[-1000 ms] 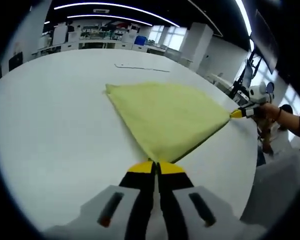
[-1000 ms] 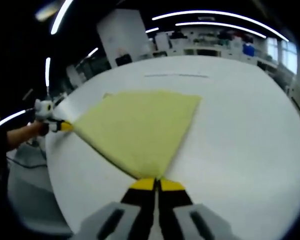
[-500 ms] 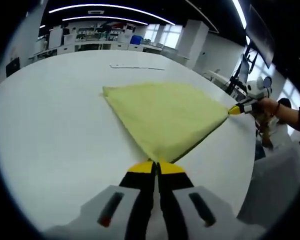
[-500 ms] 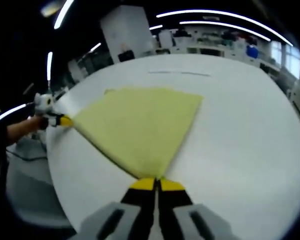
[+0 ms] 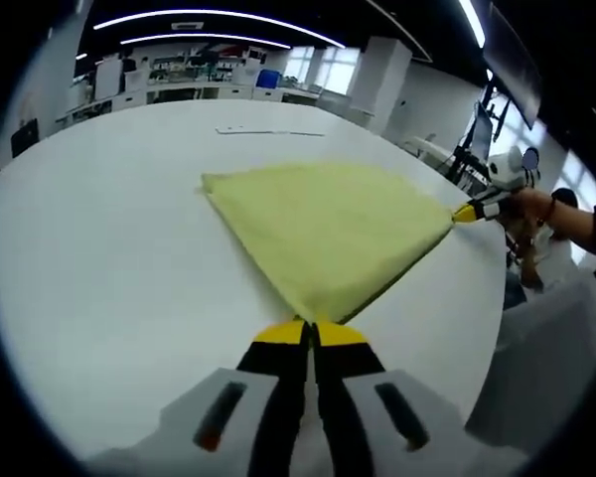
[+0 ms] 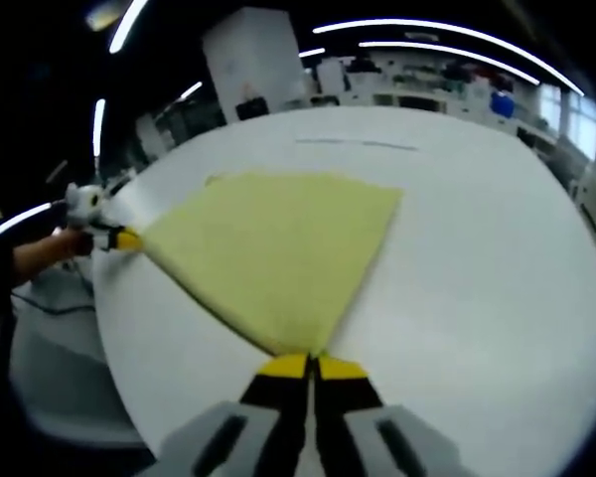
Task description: Fold the garment on the visible template until the final outline fits inside the template.
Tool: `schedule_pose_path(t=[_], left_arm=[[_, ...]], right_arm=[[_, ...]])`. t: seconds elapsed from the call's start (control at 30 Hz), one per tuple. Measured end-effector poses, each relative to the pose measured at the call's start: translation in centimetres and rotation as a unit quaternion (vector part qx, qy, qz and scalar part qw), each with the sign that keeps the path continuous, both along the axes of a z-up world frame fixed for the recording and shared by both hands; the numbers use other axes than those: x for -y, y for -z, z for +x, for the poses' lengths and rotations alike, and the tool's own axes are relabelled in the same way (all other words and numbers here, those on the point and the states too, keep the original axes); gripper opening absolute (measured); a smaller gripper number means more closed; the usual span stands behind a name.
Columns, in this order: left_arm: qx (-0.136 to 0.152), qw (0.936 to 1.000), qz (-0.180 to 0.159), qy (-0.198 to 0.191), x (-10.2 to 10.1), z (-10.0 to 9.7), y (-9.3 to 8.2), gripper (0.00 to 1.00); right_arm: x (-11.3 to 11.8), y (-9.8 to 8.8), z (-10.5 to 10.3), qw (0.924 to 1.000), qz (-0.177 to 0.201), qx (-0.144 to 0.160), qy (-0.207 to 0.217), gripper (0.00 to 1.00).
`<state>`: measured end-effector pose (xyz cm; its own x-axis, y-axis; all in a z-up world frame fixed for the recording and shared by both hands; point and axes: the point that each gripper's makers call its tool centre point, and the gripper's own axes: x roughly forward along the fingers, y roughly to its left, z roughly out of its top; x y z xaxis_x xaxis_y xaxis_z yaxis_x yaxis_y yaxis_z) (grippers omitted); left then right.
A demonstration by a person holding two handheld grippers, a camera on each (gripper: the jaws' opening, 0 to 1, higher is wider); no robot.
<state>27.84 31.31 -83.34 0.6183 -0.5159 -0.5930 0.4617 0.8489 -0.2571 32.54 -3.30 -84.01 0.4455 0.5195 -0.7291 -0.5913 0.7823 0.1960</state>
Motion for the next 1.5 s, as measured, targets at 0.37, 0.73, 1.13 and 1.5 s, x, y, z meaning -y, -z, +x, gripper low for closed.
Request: schedule_pose_path(t=[0.37, 0.73, 1.13, 1.5], left_arm=[[0.003, 0.9998, 0.016, 0.011, 0.2, -0.6, -0.2, 0.0], [0.002, 0.9998, 0.016, 0.01, 0.1, -1.3, -0.1, 0.0], [0.0, 0.9998, 0.016, 0.009, 0.1, -1.9, -0.1, 0.0], [0.0, 0.9997, 0.019, 0.013, 0.1, -2.1, 0.0, 0.0]], right_arm=[[0.1, -0.1, -0.7, 1.0, 0.002, 0.003, 0.0, 0.0], [0.2, 0.0, -1.5, 1.0, 0.005, 0.0, 0.004, 0.0], [0.2, 0.0, -1.8, 1.0, 0.002, 0.002, 0.004, 0.0], [0.4, 0.1, -1.9, 1.0, 0.0, 0.002, 0.003, 0.0]])
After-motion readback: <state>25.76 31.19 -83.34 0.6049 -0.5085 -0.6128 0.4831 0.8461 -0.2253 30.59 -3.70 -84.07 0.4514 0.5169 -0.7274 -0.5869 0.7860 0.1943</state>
